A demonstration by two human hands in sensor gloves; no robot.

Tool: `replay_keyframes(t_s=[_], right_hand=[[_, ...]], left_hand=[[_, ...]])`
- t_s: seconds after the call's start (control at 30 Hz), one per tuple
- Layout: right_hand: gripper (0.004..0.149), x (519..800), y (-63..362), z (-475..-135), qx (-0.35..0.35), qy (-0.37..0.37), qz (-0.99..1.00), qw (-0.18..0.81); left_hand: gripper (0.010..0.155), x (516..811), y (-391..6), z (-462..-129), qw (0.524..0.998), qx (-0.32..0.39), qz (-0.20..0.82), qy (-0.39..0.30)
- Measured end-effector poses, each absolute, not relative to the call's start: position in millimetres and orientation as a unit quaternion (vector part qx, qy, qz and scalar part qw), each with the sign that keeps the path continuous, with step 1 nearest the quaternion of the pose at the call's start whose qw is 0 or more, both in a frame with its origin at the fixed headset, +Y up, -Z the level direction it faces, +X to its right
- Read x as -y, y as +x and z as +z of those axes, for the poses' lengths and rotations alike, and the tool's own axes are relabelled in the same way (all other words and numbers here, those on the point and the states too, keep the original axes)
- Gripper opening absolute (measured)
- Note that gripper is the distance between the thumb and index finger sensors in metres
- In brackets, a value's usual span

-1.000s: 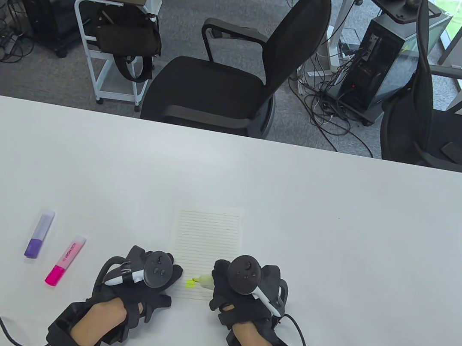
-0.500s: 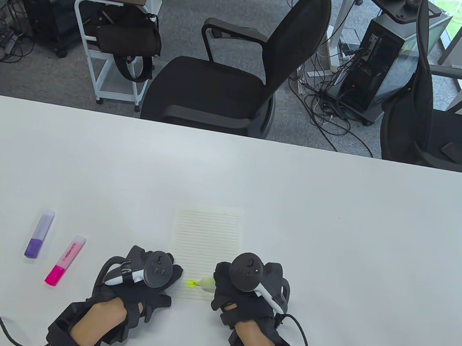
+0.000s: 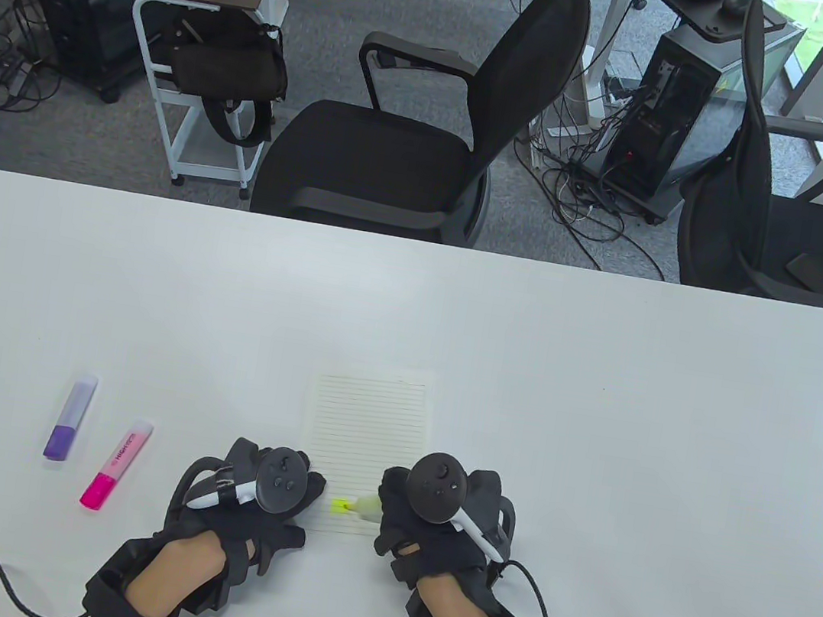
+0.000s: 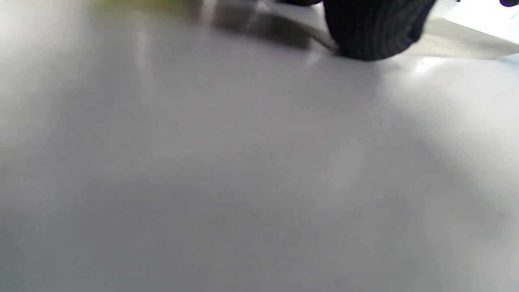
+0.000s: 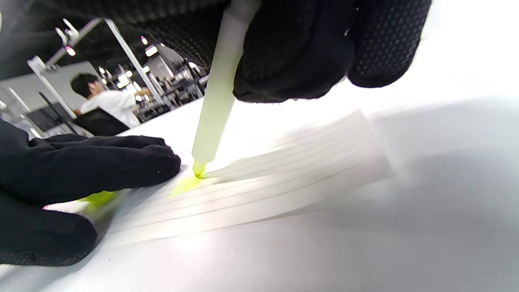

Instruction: Apply highlighter ink on paper

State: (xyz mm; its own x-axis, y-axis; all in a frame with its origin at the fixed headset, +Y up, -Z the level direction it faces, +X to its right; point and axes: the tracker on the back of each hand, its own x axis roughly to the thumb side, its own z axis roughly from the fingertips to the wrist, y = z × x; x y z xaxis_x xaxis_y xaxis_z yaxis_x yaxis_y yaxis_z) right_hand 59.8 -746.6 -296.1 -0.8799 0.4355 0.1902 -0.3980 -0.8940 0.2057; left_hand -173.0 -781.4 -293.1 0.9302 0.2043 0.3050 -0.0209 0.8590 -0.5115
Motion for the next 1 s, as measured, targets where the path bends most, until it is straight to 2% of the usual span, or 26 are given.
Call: replay_keyframes(t_s=[0.53, 0.67, 0.8, 1.0], right_hand=[[0.037, 745.5, 59.8, -296.7, -0.087, 0.101, 0.97, 0.205], [0.037, 748.6, 53.8, -295.0, -0.098, 0.119, 0.963, 0.222], [0.037, 742.7, 56.8, -294.4, -0.094, 0.096, 0.971, 0.198], [0.037, 742.8, 51.5, -291.4, -0.096, 0.11, 0.969, 0.201]], left_hand=[[0.076, 781.7, -172.9, -293.1, 0.948, 0.177, 0.06, -0.259], [0.076, 781.8, -173.0, -293.2, 0.948, 0.177, 0.06, -0.259], [0.076, 781.9, -173.1, -293.2, 0.947, 0.177, 0.061, -0.259], [0.076, 781.9, -173.2, -293.2, 0.947, 0.177, 0.06, -0.259]])
